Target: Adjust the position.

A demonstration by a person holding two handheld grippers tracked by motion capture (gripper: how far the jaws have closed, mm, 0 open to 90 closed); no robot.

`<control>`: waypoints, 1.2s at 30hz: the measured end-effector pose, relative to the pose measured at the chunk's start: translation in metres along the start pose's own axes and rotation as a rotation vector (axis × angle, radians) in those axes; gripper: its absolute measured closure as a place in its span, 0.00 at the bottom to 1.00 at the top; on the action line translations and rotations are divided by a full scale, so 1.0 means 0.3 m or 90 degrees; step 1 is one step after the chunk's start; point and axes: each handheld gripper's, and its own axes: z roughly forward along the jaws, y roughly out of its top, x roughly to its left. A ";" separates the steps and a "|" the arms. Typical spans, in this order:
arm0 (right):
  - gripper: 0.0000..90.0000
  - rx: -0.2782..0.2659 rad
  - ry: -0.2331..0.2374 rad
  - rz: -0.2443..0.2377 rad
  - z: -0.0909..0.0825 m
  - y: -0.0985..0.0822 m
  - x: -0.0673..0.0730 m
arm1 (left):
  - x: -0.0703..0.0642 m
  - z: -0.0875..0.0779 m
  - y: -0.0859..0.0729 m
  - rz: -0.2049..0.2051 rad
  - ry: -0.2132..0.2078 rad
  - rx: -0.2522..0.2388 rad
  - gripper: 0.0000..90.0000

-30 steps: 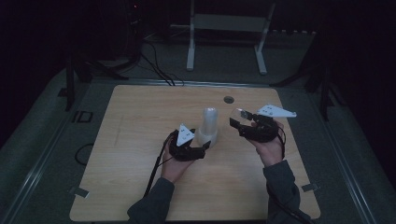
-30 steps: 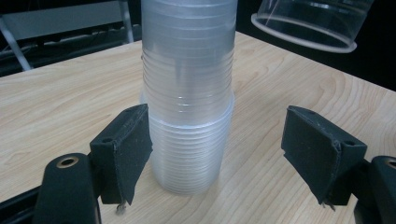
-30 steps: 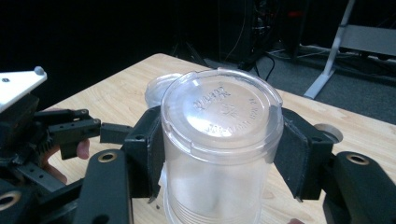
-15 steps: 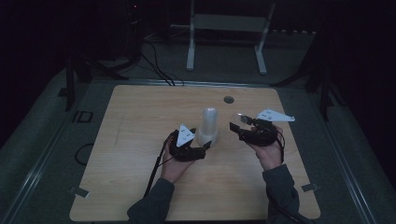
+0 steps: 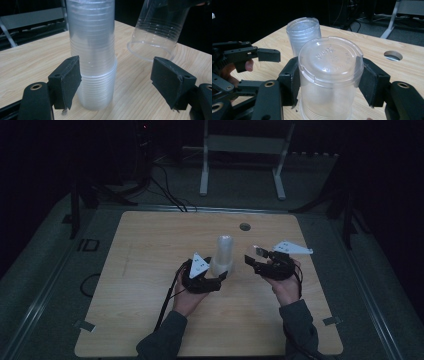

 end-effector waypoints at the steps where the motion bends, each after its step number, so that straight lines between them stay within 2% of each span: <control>1: 0.44 0.001 -0.001 0.003 0.000 -0.003 -0.001 | -0.001 -0.002 0.001 0.003 0.001 0.000 0.26; 28: 0.45 0.002 0.004 0.038 0.017 -0.054 0.002 | -0.021 0.000 0.003 0.013 -0.017 0.008 0.26; 36: 0.45 -0.002 0.020 0.070 0.020 -0.072 -0.006 | -0.035 0.020 -0.004 0.020 -0.027 0.022 0.25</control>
